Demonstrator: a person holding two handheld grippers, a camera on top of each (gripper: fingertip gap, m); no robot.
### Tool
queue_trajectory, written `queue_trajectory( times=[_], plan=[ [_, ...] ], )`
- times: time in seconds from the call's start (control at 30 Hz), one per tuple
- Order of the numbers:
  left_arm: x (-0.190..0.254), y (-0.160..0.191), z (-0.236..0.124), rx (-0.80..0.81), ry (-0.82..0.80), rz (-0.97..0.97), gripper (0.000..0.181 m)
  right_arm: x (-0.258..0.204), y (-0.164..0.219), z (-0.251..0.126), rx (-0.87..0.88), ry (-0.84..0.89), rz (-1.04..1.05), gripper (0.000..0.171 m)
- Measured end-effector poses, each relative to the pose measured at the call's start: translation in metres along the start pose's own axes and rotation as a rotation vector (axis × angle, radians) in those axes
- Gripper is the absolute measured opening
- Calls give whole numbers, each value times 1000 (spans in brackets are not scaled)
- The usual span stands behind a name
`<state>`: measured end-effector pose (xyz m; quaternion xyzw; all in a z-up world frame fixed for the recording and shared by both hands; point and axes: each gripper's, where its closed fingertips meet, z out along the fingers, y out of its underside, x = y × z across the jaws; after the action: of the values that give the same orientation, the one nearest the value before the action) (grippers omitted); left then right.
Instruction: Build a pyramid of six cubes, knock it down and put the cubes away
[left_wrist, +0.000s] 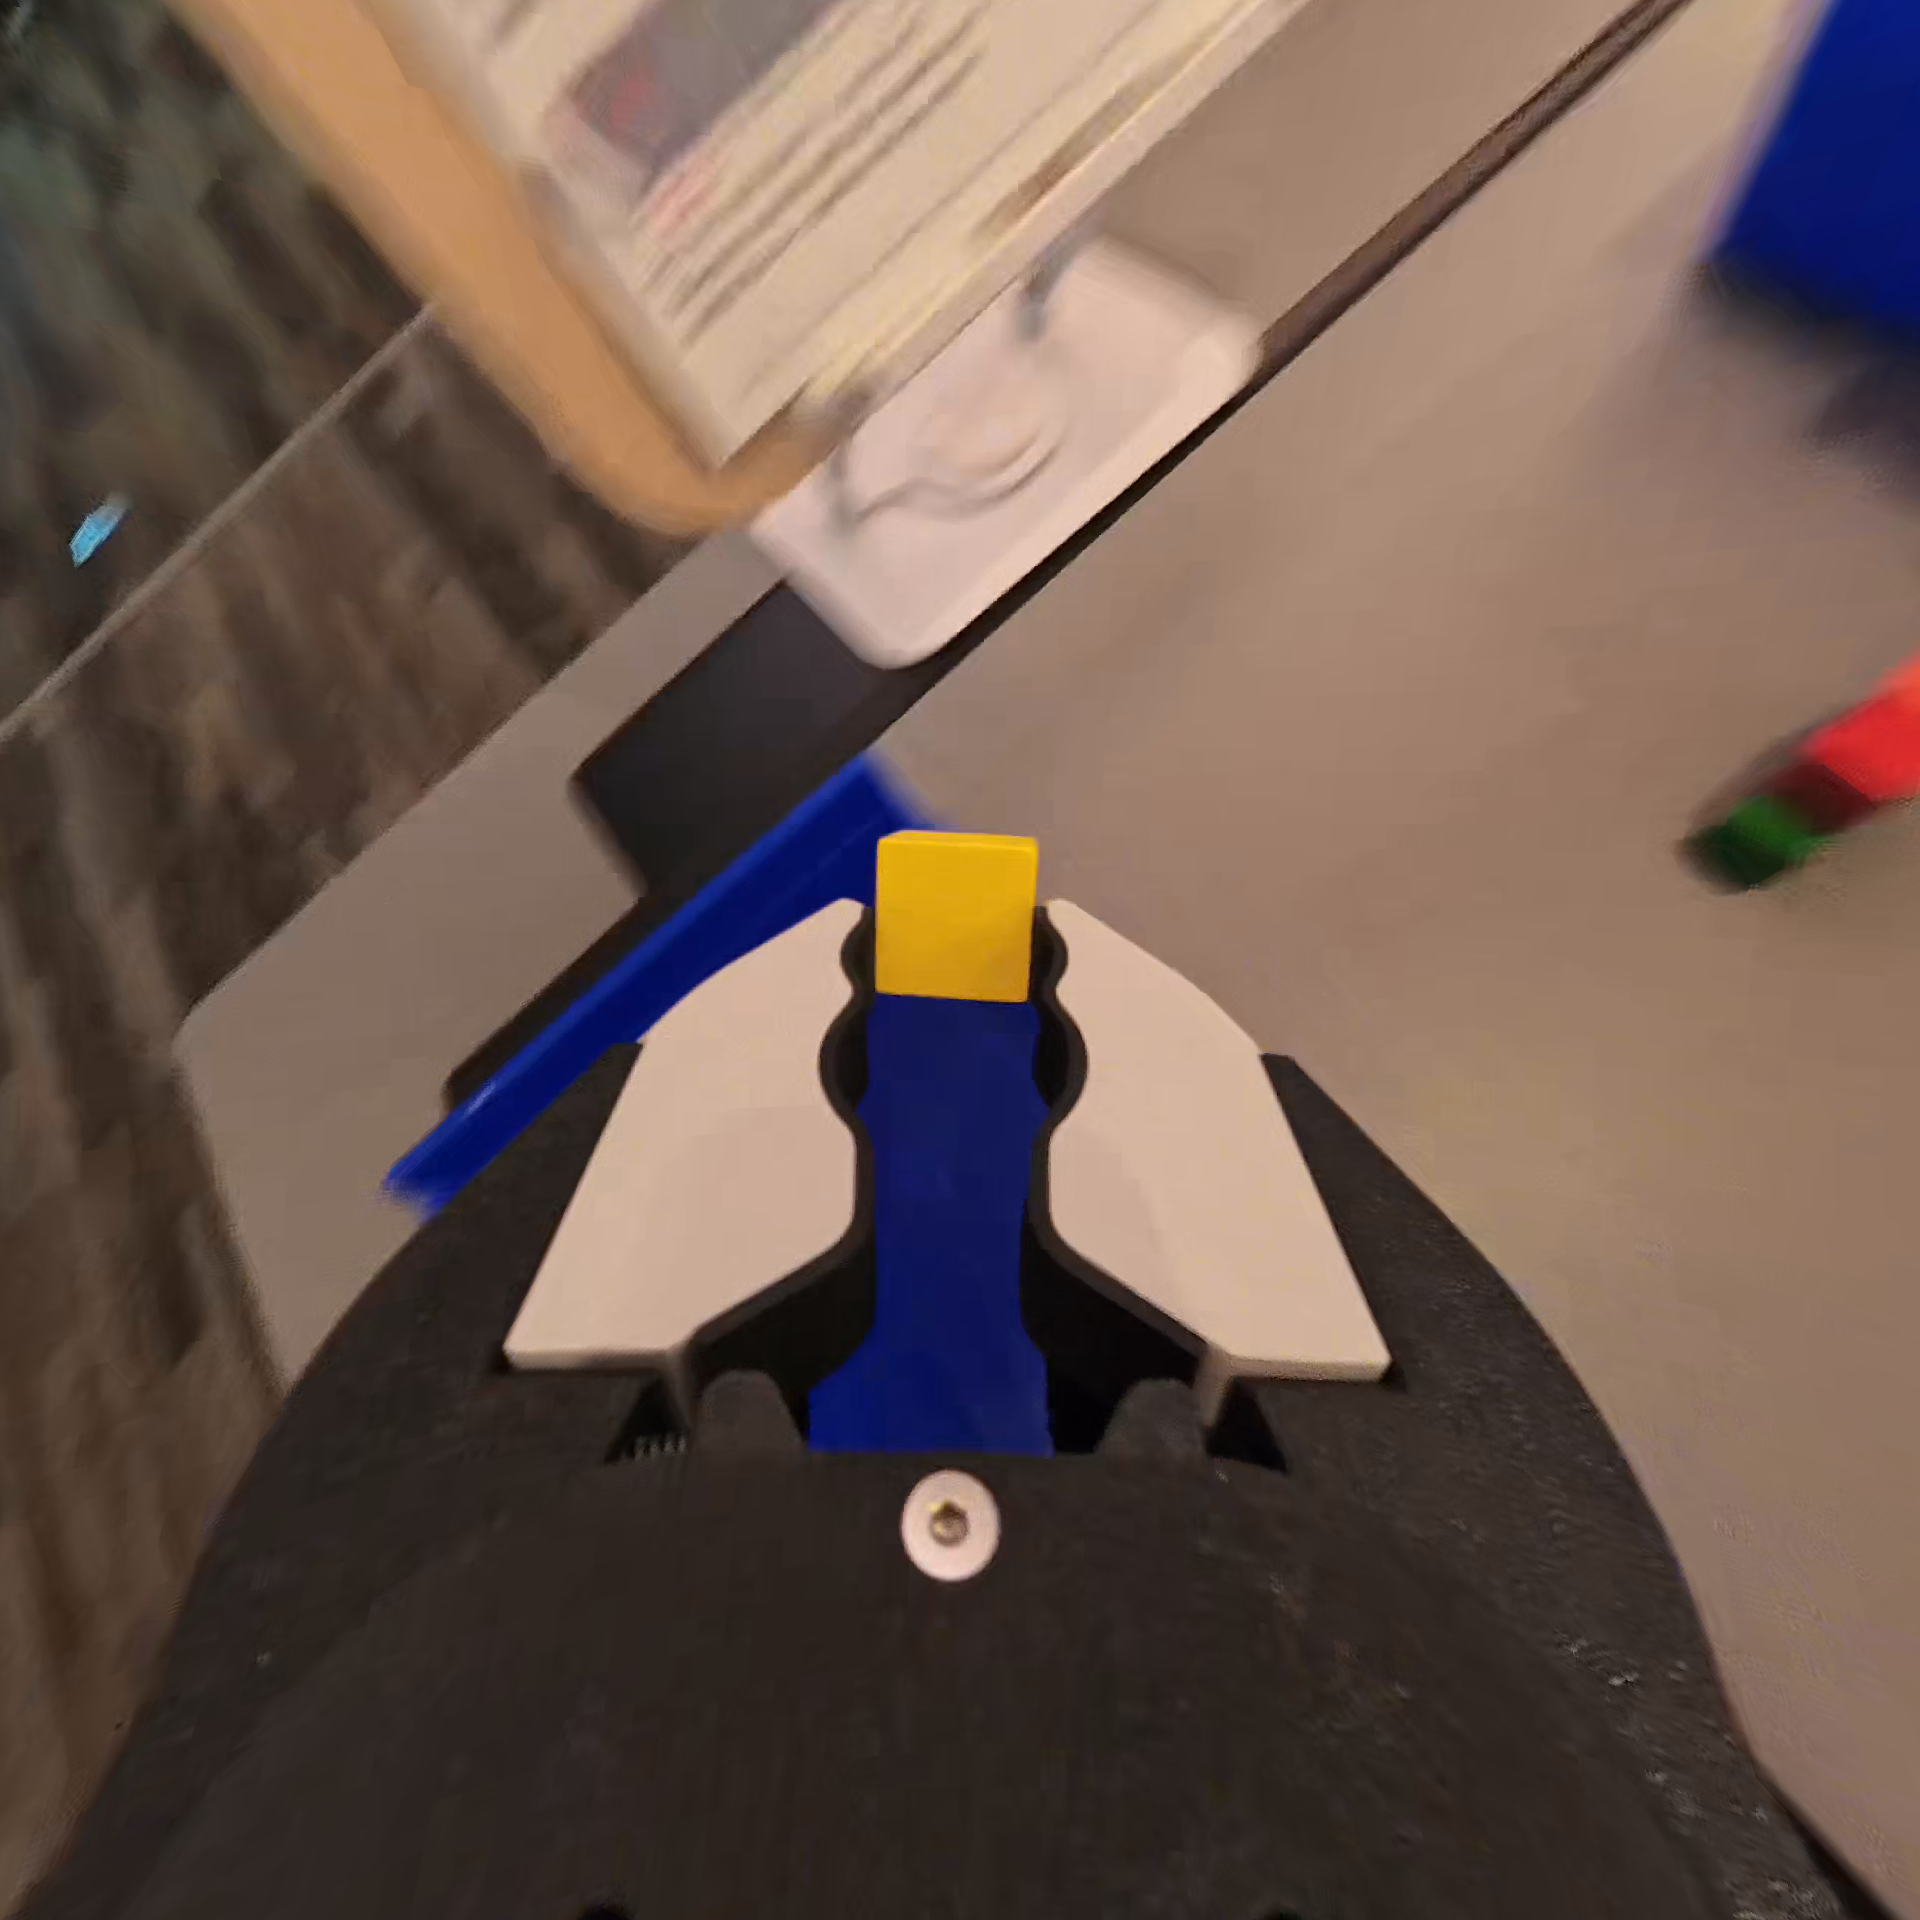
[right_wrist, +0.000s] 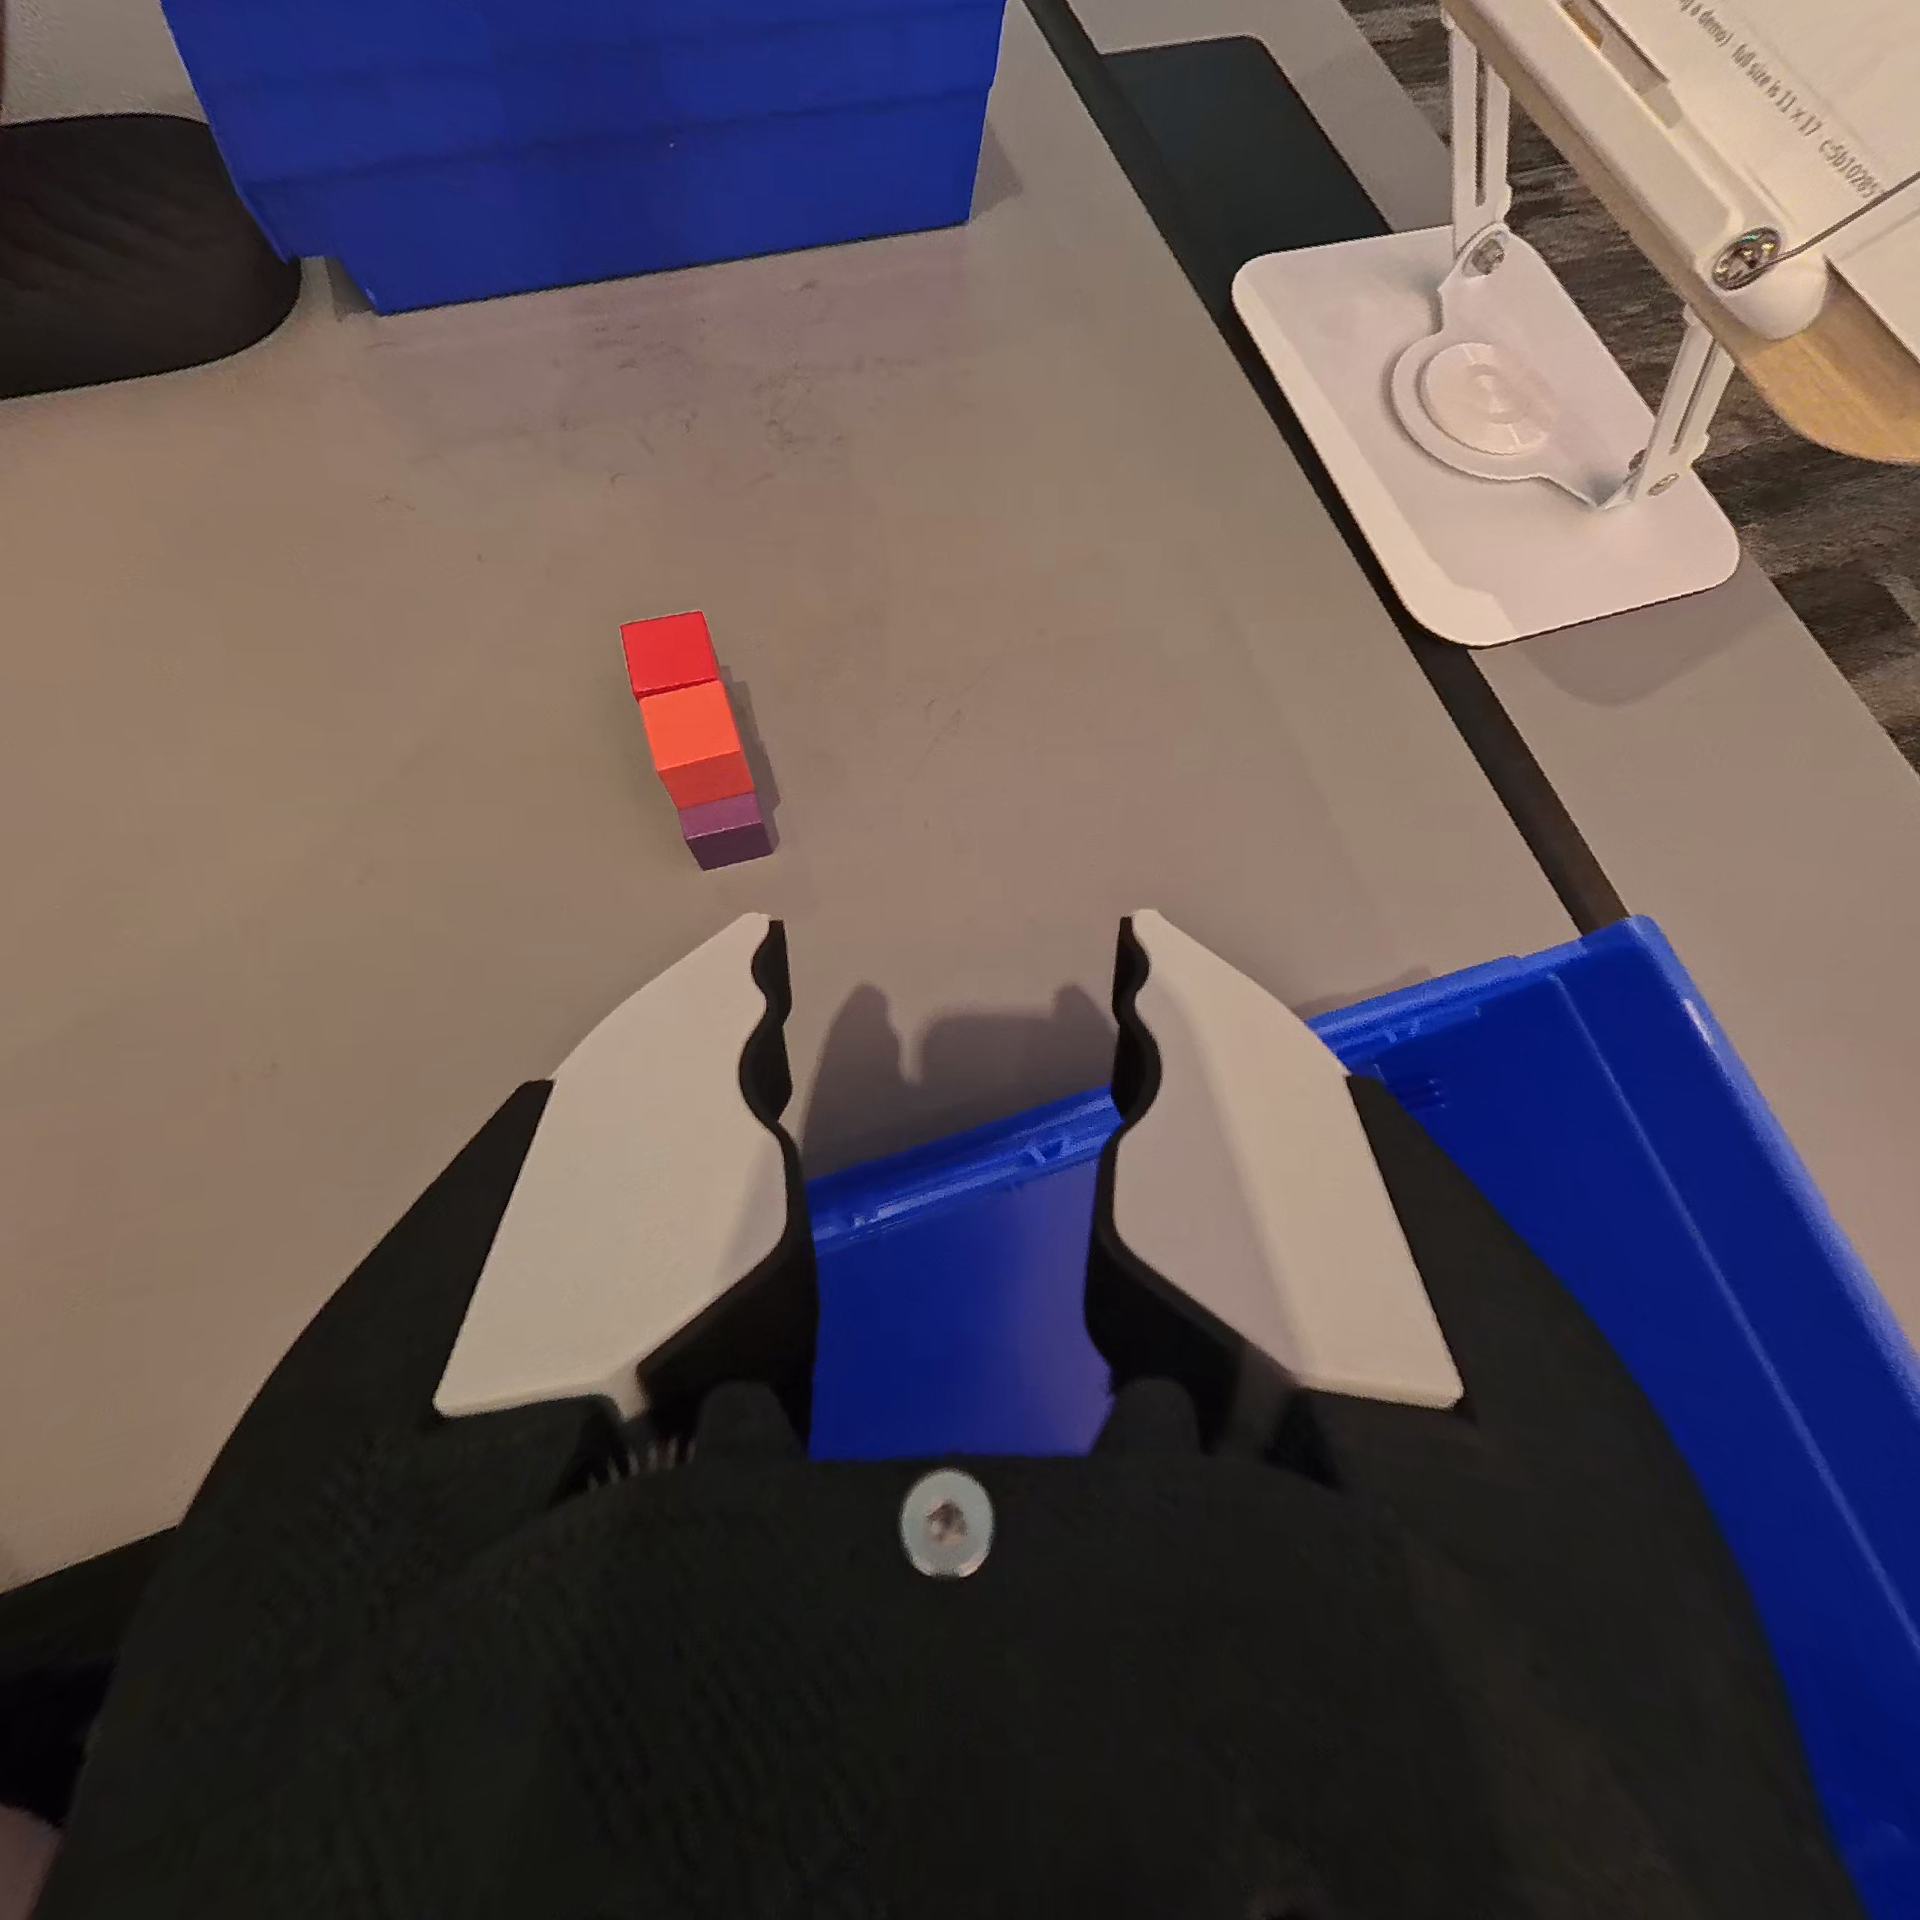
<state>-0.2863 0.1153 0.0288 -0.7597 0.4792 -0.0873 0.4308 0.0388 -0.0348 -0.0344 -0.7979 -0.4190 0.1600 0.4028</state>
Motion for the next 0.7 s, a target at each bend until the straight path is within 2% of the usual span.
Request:
queue_trajectory(
  times=[0.07,0.13,0.2,0.27,0.43,0.7],
  plan=[
    [58,-36,0,84,157,79,28,0,0,-1,5,-1,3,61],
    [124,-58,10,105,325,175,28,-1,0,-1,3,-2,0,61],
    [181,-63,24,81,449,267,28,-2,-1,-2,5,-3,-7,61],
    [219,-58,40,23,512,327,28,-2,-4,-3,13,-3,-10,61],
    [260,-42,73,-66,546,403,28,-8,-11,-5,32,-16,-33,61],
    [271,-22,93,-168,558,448,28,-11,-11,-3,20,-30,-37,61]
  ],
)
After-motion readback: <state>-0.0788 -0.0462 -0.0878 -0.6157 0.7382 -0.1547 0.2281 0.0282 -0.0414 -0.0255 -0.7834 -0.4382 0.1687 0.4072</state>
